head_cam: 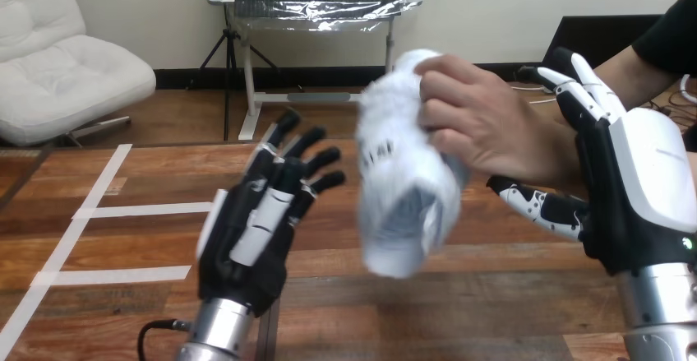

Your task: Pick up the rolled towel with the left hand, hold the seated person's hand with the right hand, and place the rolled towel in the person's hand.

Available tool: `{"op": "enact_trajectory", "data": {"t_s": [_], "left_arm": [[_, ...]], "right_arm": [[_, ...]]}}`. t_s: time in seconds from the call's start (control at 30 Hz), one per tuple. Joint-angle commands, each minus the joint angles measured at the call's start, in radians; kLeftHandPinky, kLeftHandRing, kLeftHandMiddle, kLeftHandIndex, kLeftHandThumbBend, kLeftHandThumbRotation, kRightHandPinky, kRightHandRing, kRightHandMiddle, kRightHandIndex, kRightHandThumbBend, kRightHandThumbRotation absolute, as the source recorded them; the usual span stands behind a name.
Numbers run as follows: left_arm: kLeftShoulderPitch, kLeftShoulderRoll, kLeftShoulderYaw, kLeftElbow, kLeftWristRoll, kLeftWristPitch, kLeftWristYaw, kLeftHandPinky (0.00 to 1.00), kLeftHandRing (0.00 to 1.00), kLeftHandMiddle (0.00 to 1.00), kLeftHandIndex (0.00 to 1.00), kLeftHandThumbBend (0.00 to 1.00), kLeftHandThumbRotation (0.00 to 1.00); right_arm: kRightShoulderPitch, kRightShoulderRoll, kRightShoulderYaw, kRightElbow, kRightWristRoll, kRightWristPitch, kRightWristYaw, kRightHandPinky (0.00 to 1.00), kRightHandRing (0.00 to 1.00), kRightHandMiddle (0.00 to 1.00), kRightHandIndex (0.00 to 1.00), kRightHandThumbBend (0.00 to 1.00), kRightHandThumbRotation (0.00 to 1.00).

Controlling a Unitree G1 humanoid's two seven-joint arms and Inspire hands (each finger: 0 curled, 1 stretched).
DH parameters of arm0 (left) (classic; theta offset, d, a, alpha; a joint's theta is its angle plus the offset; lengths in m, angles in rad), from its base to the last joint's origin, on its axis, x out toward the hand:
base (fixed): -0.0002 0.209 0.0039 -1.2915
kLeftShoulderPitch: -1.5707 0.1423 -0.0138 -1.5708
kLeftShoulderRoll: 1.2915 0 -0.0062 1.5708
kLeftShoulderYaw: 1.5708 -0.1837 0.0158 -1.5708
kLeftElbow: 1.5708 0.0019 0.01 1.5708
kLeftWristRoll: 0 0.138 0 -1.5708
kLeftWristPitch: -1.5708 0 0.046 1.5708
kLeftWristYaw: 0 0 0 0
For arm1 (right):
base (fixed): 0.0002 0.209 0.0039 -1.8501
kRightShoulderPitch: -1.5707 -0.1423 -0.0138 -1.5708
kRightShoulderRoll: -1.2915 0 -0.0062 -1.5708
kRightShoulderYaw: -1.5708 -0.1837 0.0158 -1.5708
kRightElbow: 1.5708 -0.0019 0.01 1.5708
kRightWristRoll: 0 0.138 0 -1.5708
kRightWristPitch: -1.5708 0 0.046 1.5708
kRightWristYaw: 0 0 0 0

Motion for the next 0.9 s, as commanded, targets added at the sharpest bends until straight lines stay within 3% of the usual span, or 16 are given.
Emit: {"op": "enact_trajectory", "data": {"t_s": [0.0, 0.23, 0.5, 0.87], "left_arm": [[-0.019, -0.075, 0.002, -0.066, -0.030, -0.021, -0.001, 0.74, 0.80, 0.85, 0.91, 0.63, 0.41], [-0.005, -0.084, -0.001, -0.076, -0.050, -0.032, 0.000, 0.75, 0.80, 0.85, 0.91, 0.62, 0.40], [0.016, -0.090, -0.009, -0.094, -0.046, -0.052, 0.014, 0.74, 0.79, 0.84, 0.91, 0.58, 0.41], [0.058, -0.095, -0.031, -0.124, -0.017, -0.111, 0.042, 0.75, 0.79, 0.85, 0.92, 0.52, 0.42]], "right_arm": [[-0.023, 0.039, 0.046, -0.080, 0.040, -0.032, 0.022, 0.77, 0.94, 0.97, 0.83, 0.36, 0.00], [-0.017, 0.042, 0.050, -0.091, 0.069, -0.048, 0.044, 0.82, 0.95, 0.96, 0.83, 0.37, 0.00], [-0.012, 0.051, 0.054, -0.096, 0.107, -0.072, 0.063, 0.95, 0.97, 0.98, 0.85, 0.36, 0.00], [0.008, 0.083, 0.077, -0.099, 0.128, -0.110, 0.043, 1.00, 0.98, 1.00, 0.88, 0.26, 0.00]]}}
